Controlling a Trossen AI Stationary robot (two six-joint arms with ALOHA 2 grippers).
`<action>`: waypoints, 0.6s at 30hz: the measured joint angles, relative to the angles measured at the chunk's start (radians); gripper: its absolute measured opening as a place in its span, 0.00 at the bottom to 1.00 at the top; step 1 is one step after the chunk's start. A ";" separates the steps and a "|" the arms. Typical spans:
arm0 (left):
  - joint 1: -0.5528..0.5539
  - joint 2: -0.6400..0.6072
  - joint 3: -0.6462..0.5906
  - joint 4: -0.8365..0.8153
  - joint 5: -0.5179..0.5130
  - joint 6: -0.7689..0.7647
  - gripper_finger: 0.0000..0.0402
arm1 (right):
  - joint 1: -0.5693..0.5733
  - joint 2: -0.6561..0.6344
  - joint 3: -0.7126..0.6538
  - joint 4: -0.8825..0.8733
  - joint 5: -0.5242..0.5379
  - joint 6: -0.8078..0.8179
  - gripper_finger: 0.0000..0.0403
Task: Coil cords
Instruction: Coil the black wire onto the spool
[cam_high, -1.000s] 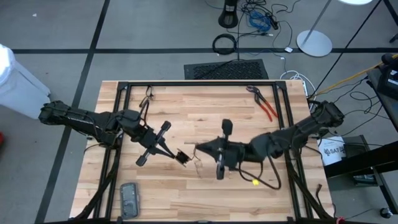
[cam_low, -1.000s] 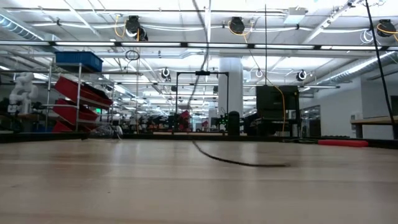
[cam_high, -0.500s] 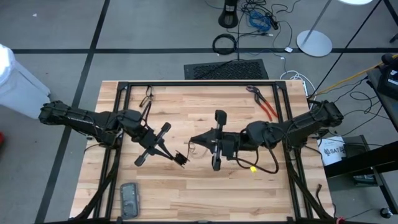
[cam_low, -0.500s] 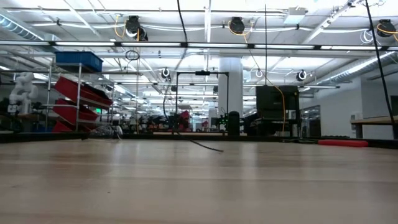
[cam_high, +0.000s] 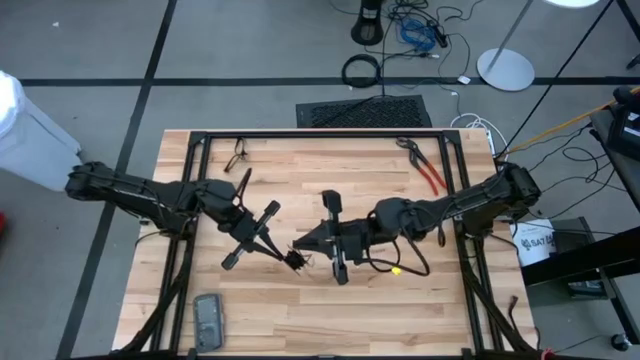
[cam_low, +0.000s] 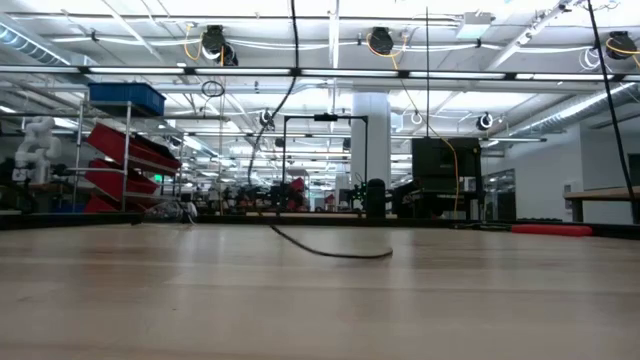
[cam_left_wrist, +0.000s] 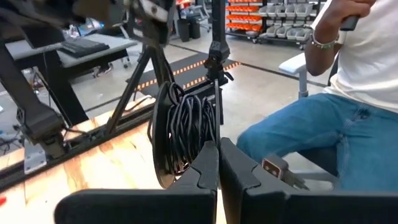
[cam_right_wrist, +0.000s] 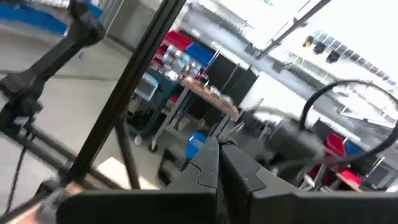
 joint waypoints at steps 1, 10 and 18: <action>0.000 0.009 0.000 0.018 0.001 0.001 0.00 | -0.003 0.006 0.014 0.003 -0.003 0.000 0.00; 0.001 0.039 0.000 0.091 0.057 0.020 0.00 | -0.045 0.010 0.039 -0.103 0.001 0.049 0.00; 0.000 0.039 0.000 0.153 0.056 0.021 0.00 | -0.065 0.058 0.039 -0.087 -0.002 0.083 0.00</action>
